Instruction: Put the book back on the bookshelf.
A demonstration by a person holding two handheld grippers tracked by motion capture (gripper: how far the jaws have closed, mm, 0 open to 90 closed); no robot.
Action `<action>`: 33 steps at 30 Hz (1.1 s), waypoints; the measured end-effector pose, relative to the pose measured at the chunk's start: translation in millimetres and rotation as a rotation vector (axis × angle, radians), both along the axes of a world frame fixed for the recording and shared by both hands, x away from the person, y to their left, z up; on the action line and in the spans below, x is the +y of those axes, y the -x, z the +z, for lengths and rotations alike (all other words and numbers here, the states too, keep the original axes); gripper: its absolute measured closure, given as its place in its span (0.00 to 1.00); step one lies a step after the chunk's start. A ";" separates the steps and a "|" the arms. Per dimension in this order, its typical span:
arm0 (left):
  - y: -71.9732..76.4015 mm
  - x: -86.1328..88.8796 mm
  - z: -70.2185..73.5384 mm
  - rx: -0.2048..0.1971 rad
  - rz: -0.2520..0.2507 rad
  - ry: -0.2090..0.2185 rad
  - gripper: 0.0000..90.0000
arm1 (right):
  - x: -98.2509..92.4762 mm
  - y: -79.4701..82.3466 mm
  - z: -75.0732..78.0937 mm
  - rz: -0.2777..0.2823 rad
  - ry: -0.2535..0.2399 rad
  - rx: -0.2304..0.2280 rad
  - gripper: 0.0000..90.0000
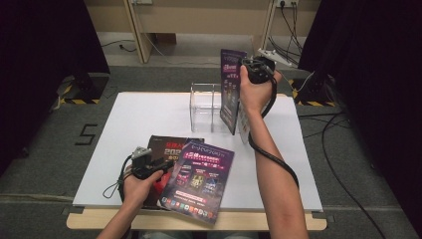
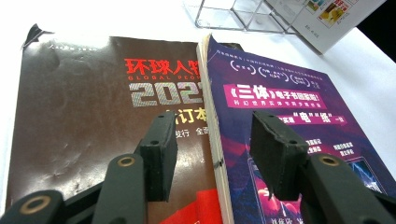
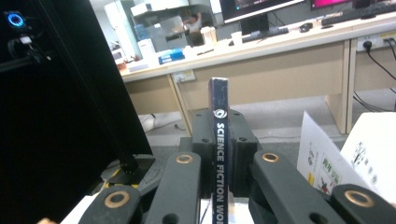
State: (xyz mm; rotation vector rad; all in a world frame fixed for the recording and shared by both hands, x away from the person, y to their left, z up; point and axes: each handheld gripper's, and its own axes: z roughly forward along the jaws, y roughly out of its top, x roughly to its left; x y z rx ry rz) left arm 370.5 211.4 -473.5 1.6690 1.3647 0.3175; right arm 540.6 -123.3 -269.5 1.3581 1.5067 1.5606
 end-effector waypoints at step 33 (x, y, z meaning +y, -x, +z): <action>0.9 -2.9 -2.4 0.008 -0.011 0.002 0.56 | -2.7 45.0 -32.4 0.055 0.110 0.057 0.91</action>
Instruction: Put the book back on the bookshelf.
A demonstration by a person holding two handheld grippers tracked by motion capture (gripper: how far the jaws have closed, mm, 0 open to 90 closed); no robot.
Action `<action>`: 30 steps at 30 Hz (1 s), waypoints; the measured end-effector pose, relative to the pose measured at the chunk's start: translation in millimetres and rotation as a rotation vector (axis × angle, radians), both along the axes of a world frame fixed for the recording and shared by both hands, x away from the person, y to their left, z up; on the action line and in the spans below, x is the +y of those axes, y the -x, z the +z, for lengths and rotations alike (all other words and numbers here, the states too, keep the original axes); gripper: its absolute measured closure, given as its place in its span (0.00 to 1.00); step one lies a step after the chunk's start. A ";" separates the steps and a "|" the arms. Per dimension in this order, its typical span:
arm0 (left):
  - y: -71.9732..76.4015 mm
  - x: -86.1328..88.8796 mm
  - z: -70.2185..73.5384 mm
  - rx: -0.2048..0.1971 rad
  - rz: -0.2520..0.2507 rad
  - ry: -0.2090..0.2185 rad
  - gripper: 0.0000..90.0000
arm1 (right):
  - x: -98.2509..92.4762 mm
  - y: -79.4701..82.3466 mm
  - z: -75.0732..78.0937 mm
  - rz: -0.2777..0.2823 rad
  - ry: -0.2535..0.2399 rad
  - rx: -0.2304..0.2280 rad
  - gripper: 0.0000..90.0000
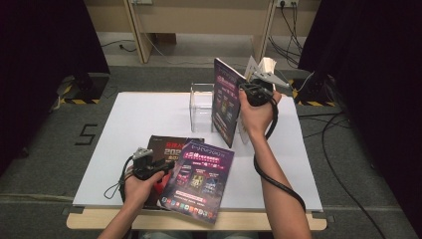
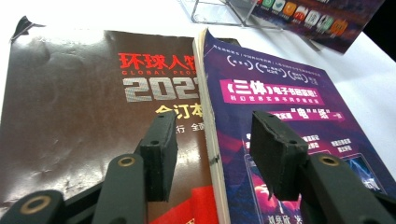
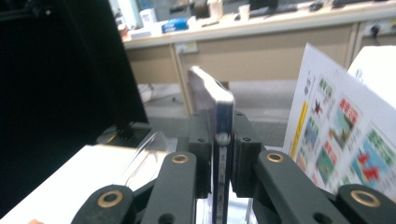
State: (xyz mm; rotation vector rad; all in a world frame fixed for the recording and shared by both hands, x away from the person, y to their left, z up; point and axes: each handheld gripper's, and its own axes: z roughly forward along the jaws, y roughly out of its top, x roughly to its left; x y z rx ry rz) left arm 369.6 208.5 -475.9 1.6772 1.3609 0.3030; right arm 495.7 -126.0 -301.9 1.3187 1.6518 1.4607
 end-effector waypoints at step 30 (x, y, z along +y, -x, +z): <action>0.1 -2.0 0.3 0.003 -0.005 0.007 0.56 | -2.0 -17.1 17.3 0.020 0.175 0.318 0.88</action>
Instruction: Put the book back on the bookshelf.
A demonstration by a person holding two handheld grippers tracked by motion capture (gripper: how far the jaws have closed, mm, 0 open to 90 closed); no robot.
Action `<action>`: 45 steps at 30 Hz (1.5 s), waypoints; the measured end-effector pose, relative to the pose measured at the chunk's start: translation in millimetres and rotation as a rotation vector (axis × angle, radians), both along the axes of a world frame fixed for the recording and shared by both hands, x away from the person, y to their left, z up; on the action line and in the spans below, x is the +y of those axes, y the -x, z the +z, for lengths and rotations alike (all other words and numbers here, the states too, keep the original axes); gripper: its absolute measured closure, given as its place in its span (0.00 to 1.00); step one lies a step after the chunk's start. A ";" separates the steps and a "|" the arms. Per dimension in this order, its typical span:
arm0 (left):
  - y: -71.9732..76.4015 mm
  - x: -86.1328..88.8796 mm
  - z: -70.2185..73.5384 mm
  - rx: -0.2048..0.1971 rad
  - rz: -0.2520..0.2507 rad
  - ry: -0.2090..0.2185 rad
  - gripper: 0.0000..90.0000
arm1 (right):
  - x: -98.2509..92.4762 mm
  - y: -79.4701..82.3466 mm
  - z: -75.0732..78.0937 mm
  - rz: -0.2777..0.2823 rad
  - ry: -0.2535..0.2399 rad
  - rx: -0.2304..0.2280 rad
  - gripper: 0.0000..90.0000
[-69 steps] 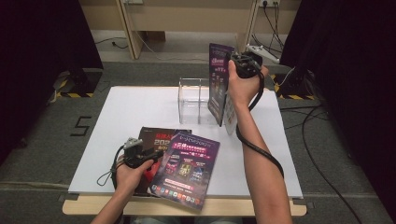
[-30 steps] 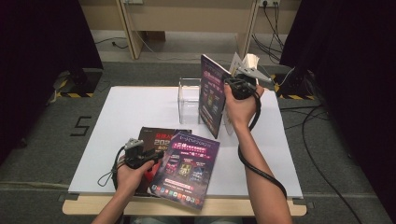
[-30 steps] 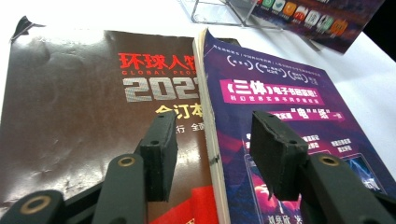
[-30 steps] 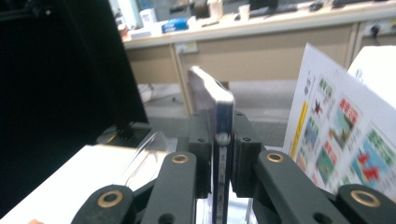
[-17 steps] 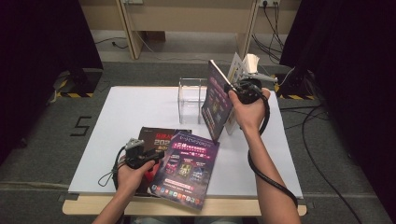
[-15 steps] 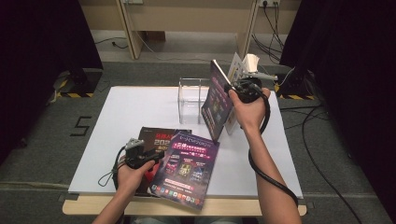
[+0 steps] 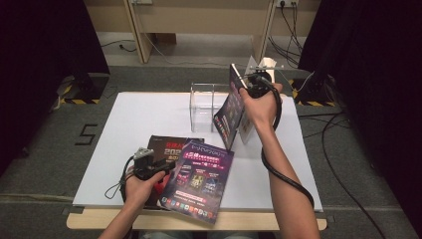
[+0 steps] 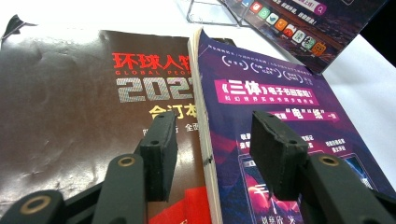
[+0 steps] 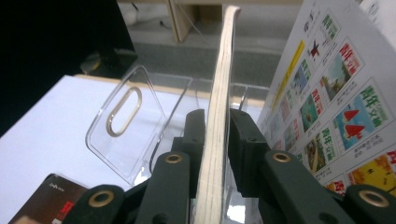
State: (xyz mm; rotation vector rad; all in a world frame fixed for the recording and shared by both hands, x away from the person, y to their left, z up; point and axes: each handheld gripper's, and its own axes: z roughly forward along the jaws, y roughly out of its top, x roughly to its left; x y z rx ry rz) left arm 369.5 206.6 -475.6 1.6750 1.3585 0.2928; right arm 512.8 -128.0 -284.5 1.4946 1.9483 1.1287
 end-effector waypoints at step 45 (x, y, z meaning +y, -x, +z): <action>-1.5 3.3 -1.0 0.002 0.008 0.006 0.56 | 11.0 -14.8 -5.5 -0.144 -0.067 -0.144 0.94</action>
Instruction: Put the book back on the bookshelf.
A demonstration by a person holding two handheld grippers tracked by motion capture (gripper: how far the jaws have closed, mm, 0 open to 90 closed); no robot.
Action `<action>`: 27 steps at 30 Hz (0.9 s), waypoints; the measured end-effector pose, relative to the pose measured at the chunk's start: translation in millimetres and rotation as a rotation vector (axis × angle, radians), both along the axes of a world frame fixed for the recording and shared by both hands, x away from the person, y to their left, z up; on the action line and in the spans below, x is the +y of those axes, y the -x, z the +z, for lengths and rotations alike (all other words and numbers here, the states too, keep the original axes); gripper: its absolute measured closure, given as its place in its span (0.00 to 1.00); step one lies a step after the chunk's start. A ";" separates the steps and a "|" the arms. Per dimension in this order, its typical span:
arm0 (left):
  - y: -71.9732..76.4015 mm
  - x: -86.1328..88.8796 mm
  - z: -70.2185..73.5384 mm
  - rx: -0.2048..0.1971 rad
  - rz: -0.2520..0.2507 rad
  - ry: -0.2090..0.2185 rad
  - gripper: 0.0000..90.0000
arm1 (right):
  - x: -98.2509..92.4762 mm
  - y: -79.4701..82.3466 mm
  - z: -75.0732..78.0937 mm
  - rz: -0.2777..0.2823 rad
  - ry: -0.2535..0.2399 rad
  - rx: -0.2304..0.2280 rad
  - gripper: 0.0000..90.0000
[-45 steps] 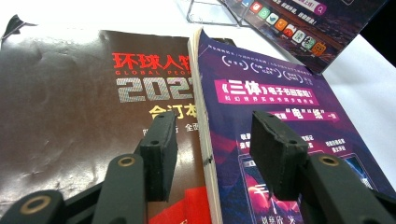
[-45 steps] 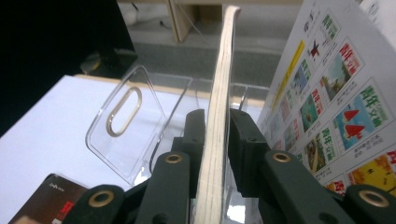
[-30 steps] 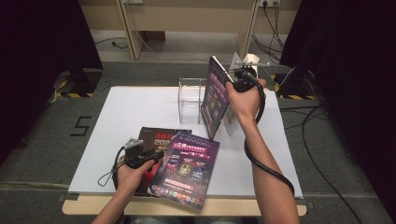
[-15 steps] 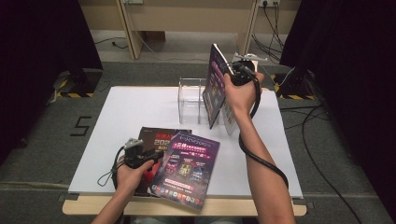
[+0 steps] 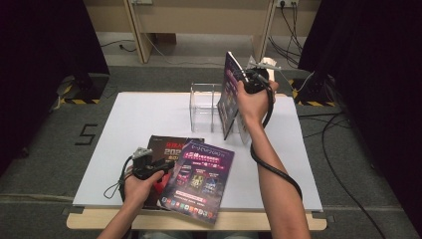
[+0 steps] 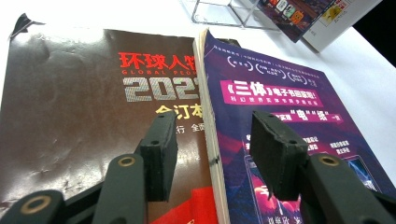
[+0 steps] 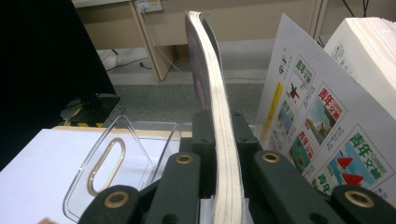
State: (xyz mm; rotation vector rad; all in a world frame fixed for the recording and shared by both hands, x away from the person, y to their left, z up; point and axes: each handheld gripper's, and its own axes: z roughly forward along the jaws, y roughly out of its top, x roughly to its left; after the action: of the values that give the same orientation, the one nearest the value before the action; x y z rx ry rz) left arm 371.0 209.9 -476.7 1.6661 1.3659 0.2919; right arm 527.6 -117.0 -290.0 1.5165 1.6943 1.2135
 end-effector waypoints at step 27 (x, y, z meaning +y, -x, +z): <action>0.5 -2.2 -0.8 0.002 -0.005 -0.006 0.56 | -7.8 9.1 -3.8 -0.001 0.056 0.051 0.84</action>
State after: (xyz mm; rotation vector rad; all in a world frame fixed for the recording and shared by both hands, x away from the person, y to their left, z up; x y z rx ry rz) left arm 370.5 207.7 -477.5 1.6745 1.3634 0.2917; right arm 518.5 -124.8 -293.8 1.5268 1.7449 1.1268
